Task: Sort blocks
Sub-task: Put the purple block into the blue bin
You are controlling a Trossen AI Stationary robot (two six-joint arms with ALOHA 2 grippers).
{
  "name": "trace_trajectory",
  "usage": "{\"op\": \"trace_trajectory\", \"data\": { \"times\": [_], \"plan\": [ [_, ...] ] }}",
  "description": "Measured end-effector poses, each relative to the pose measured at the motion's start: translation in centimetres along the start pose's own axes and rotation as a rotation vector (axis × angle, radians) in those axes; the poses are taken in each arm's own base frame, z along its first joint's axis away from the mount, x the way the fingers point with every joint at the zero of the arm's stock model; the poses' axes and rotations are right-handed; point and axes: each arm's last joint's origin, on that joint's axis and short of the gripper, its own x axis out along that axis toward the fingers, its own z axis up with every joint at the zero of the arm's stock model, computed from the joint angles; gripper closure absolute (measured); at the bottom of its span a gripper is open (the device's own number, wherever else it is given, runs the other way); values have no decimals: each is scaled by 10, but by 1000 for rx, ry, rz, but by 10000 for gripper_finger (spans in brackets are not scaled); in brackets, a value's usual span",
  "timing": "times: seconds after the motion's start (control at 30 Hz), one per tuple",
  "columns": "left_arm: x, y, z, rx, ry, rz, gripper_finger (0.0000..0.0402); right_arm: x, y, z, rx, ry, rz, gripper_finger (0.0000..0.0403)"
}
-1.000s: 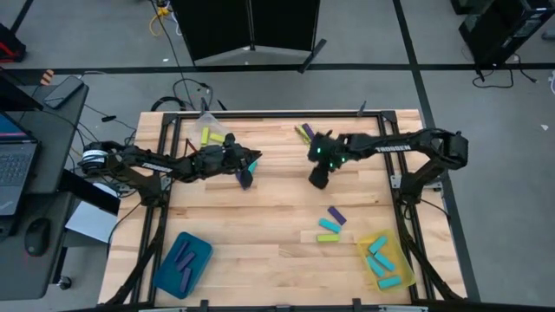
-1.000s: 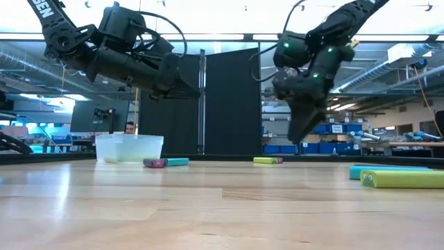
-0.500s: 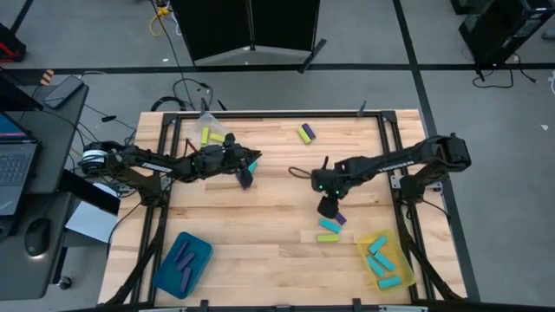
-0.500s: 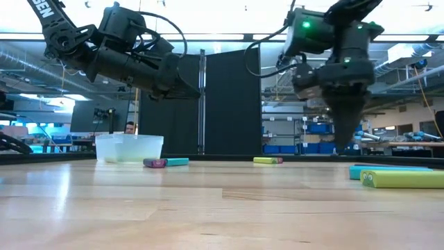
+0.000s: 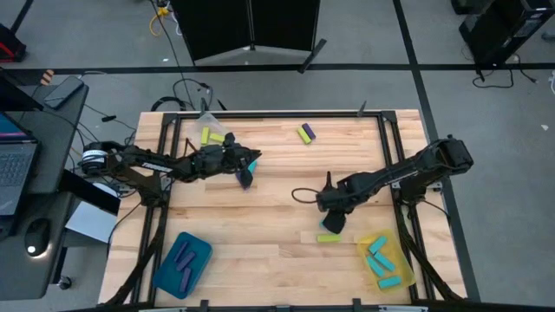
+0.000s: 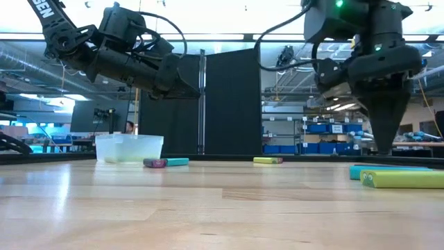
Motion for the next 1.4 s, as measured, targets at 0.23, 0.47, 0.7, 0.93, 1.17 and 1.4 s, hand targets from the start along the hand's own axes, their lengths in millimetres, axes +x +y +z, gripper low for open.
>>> {"op": "trace_trajectory", "data": {
  "times": [0.23,0.47,0.7,0.93,1.17,1.4],
  "plan": [
    [0,0,0,17,1,0,351,6,0,8,9,-70,-43,195],
    [0,0,-1,18,11,0,351,24,5,14,-19,-66,-56,195],
    [0,0,-3,25,30,2,351,34,5,16,-16,-39,-83,210],
    [0,0,-3,23,32,-2,351,33,5,16,-78,-40,-82,282],
    [0,-6,-5,16,51,-201,351,30,4,16,-237,-60,-83,289],
    [0,-6,-5,17,52,-203,351,1,-9,35,-287,-285,-106,289]
  ]
}}
